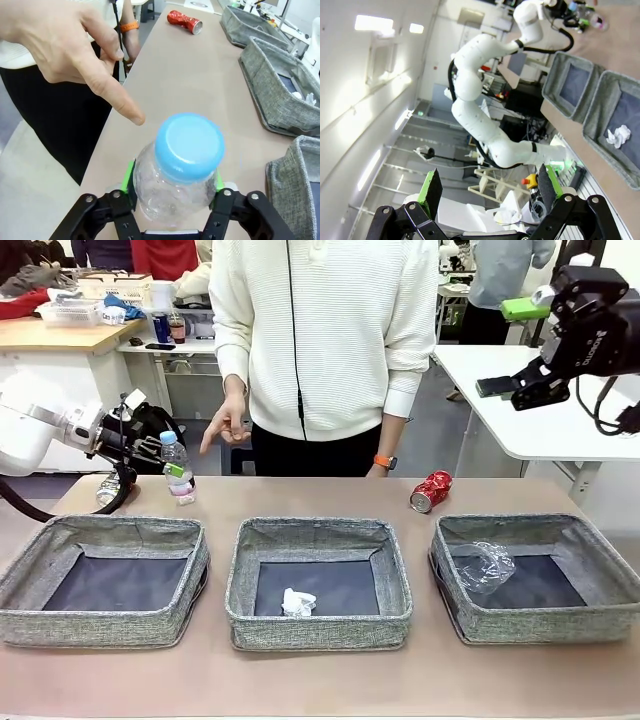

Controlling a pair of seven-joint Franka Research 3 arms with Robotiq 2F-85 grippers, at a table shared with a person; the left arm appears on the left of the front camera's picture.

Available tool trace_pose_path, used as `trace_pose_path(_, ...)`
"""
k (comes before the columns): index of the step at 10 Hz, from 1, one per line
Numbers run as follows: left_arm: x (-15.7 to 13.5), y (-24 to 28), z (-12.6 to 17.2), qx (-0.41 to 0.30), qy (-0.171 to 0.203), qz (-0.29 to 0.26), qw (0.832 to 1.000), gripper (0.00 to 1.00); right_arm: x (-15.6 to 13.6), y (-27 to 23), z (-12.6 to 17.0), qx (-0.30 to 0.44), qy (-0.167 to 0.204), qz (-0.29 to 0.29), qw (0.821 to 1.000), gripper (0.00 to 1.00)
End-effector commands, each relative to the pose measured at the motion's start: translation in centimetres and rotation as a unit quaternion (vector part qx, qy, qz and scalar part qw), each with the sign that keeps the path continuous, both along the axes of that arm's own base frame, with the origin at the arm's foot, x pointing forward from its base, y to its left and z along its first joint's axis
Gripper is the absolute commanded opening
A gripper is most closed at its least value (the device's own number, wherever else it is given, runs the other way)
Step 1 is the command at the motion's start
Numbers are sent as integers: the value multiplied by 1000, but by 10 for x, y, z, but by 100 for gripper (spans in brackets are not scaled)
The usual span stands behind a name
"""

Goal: Sort the waste into the appropriate baskets.
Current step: Pick up the waste item pointed out by the person.

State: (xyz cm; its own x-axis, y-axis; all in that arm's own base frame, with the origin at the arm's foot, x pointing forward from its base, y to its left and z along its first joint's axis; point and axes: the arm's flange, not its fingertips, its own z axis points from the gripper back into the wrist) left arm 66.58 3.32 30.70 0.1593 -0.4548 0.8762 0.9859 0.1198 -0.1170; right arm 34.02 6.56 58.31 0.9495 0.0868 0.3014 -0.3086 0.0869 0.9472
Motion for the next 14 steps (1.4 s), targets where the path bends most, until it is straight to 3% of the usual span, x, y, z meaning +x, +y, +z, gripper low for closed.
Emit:
trace_pose_path(1,0,-1,1,4,1,-5,1000,0,2,1,1,-1,-13,-1,1000,100)
trace_pose_path(2,0,-1,0,3,2,-3,1000,14,2,1,1,-1,-13,-1,1000,100)
trace_pose_path(4,0,2,0,0,5,0,1000,0,2,1,1,-1,-13,-1,1000,100)
trace_pose_path(8,-2,16,28,-8,-12,11,1000,0,2,1,1,-1,-13,-1,1000,100)
trace_pose_path(9,-4,22,44,-8,-8,12,1000,0,2,1,1,-1,-13,-1,1000,100)
trace_pose_path(10,-12,36,79,-3,-1,22,1000,0,2,1,1,-1,-13,-1,1000,100)
trace_pose_path(11,-24,48,123,-11,68,48,996,0,2,1,1,-1,-13,-1,1000,100)
trace_pose_path(12,-47,56,179,3,144,20,989,0,2,1,1,-1,-13,-1,1000,100)
trace_pose_path(14,-83,48,243,44,255,-2,966,0,2,1,1,-1,-13,-1,1000,100)
